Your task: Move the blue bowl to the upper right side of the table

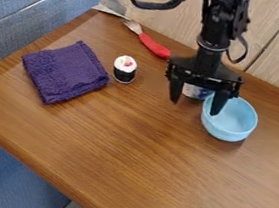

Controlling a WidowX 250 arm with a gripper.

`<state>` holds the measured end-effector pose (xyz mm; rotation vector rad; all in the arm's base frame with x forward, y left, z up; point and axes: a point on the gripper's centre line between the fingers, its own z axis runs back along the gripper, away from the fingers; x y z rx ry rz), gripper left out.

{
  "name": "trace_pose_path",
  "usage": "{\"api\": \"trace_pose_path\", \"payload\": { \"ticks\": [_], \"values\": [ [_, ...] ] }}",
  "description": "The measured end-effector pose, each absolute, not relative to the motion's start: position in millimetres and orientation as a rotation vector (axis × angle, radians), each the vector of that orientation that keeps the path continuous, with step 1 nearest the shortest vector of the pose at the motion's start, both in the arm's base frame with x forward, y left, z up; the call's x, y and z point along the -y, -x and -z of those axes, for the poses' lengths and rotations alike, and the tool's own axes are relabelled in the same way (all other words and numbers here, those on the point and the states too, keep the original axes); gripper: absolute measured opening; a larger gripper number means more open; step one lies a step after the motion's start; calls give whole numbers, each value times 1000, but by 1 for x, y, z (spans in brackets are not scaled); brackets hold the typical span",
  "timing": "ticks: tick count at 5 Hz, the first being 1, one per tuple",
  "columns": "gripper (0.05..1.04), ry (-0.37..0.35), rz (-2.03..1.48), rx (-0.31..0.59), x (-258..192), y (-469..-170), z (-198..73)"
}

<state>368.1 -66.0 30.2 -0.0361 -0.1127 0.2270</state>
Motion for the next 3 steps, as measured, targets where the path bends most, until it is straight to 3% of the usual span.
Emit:
{"api": "trace_pose_path", "payload": {
  "ticks": [1,3],
  "values": [
    [1001,76,-259,174,57,-373,-55],
    [1001,172,-250,211,43,-370,-70]
  ]
}}
